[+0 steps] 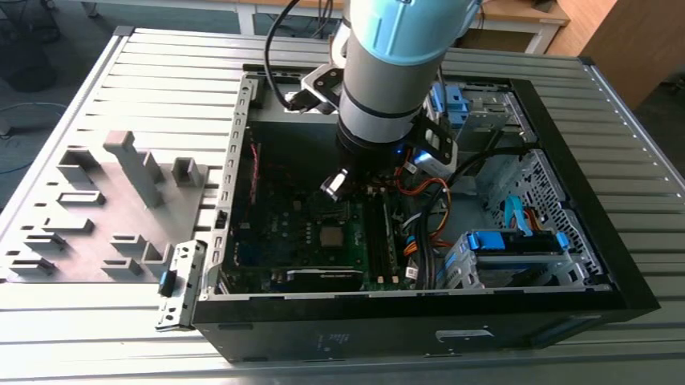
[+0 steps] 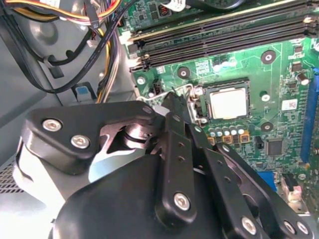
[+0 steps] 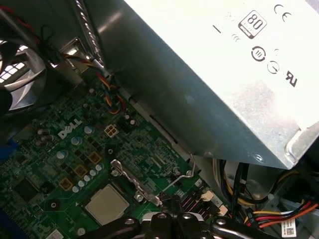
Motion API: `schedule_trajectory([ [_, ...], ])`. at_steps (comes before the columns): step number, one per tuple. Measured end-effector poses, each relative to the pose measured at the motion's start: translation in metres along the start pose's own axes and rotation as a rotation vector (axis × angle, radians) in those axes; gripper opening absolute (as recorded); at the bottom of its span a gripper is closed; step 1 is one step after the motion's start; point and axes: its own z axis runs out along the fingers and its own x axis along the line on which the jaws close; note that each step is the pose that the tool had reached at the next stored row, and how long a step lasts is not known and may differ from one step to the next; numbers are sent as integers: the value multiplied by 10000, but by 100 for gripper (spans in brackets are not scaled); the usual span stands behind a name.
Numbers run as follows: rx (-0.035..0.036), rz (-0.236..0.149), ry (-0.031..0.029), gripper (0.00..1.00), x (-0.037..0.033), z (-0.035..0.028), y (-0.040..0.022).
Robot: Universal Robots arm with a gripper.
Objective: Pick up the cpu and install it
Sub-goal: 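Close the cpu cover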
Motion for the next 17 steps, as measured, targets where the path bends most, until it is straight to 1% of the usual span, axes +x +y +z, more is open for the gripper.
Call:
schedule_trajectory([
  [11, -59, -471, 63, 11, 6, -2, -12],
  [17, -86, -648, 94, 11, -8, -2, -41],
])
